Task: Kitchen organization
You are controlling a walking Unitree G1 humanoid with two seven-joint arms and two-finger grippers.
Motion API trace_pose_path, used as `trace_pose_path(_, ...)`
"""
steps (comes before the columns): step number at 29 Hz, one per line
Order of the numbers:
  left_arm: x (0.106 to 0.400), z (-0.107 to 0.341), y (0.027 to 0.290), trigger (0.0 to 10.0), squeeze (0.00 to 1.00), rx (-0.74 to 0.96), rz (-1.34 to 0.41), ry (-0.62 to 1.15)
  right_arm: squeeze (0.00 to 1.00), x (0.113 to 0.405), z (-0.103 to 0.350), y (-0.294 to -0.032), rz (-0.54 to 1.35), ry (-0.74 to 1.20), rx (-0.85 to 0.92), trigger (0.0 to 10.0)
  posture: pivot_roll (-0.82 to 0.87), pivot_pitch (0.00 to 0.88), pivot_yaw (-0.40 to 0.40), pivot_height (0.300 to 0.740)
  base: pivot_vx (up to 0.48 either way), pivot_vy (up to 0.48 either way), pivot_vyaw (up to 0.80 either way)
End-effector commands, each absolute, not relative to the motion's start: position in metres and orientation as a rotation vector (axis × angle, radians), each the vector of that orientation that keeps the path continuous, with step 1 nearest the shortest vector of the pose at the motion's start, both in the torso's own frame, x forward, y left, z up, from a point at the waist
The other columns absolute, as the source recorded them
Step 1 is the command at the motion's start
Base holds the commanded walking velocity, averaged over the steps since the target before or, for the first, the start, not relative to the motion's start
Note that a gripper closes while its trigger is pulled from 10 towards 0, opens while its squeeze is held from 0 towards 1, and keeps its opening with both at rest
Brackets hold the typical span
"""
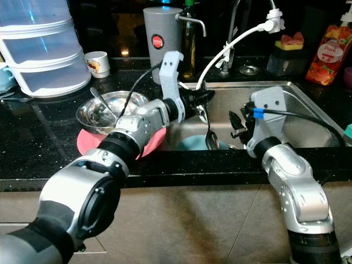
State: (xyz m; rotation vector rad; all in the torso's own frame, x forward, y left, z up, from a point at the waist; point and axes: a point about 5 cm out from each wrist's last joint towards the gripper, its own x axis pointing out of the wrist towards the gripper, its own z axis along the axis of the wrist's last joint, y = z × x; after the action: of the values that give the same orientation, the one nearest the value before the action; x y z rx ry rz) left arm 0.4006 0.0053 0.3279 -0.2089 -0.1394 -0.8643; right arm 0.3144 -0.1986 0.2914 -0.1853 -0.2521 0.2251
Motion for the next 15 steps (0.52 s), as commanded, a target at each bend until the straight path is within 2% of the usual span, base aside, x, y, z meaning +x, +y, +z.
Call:
trace_pose_path(1,0.401,0.326,0.009,10.0,1.00,-0.217,-0.868,-0.161,0.00,0.313,0.295,-0.193,0.253,-0.272,-0.174,10.0,-0.01,0.175,0.014,0.740,0.000,0.000,0.00)
trace_pose_path(2,0.401,0.326,0.009,10.0,1.00,-0.217,-0.868,-0.161,0.00,0.313,0.295,-0.193,0.253,-0.272,-0.174,10.0,-0.01,0.175,0.014,0.740,0.000,0.000,0.00)
trace_pose_path(3,0.402,0.332,0.014,10.0,0.00,-0.222,-0.866,-0.204,0.00,0.313,0.301,-0.189,0.270,-0.301,-0.158,10.0,-0.01,0.172,0.008,0.740,0.000,0.000,0.00)
trace_pose_path(11,0.403,0.352,0.032,10.0,0.00,-0.149,-0.817,-0.302,0.00,0.313,0.310,-0.182,0.307,-0.354,-0.126,10.0,0.01,0.167,-0.005,0.740,0.000,0.000,0.00)
trace_pose_path(15,0.408,0.347,0.041,10.0,0.00,-0.001,-0.722,-0.285,0.00,0.316,0.312,-0.178,0.327,-0.367,-0.104,10.0,0.03,0.164,-0.016,0.740,0.000,0.000,0.00)
